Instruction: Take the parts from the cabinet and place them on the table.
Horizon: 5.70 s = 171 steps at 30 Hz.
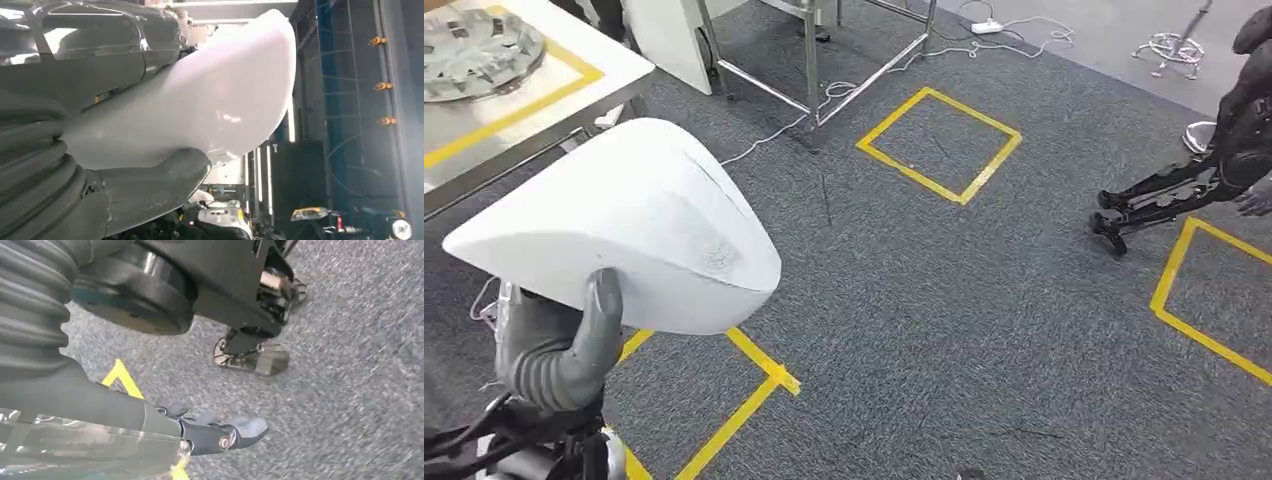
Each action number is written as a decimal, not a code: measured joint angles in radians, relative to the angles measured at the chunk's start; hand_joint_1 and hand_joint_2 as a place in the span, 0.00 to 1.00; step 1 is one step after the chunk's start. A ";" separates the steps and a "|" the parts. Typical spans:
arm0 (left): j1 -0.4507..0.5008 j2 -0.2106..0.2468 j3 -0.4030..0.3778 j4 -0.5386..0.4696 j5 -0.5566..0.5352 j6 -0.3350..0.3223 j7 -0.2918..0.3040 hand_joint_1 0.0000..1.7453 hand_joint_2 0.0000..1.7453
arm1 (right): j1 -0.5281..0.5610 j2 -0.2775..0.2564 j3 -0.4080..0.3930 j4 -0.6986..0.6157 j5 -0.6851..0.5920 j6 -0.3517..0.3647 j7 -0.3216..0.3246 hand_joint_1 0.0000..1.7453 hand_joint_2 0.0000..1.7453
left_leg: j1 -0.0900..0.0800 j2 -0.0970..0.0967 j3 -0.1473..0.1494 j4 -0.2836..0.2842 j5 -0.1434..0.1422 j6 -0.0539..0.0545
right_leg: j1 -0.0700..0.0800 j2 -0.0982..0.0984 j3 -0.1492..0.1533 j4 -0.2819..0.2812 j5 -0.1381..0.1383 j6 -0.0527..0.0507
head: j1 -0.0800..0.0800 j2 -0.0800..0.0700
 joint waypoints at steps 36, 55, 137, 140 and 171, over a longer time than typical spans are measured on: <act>-0.013 0.002 -0.002 -0.004 -0.004 0.001 0.012 1.00 1.00 | -0.003 0.006 0.001 -0.001 0.005 0.003 0.004 0.00 1.00 | -0.009 -0.058 -0.009 0.009 0.000 0.067 | -0.001 0.034 -0.008 0.036 -0.034 0.005 | 0.014 0.000; 0.024 0.005 0.000 -0.017 -0.015 0.019 0.036 1.00 1.00 | 0.002 0.020 0.003 0.000 0.023 0.016 0.044 0.00 1.00 | -0.016 -0.100 -0.135 0.224 -0.103 0.030 | 0.016 0.047 0.027 -0.069 0.043 -0.060 | 0.006 0.000; 0.007 0.015 0.000 0.013 0.024 0.010 0.080 1.00 1.00 | 0.003 0.006 0.009 0.000 0.014 0.002 0.031 0.00 1.00 | -0.022 -0.106 0.019 -0.008 -0.017 0.079 | 0.004 0.075 -0.004 -0.015 0.018 0.001 | 0.002 0.000; 0.005 0.015 -0.001 0.018 0.025 0.010 0.080 1.00 1.00 | 0.003 0.003 0.009 0.000 0.014 0.002 0.031 0.00 1.00 | -0.022 -0.107 0.019 -0.008 -0.017 0.079 | 0.004 0.075 -0.004 -0.015 0.018 0.001 | 0.002 0.000; -0.018 0.049 -0.022 0.029 0.055 0.061 0.108 1.00 1.00 | 0.006 0.022 0.008 0.000 0.002 0.017 0.053 0.00 1.00 | -0.022 -0.101 0.021 -0.009 -0.017 0.078 | 0.004 0.075 -0.003 -0.015 0.016 0.001 | 0.002 0.000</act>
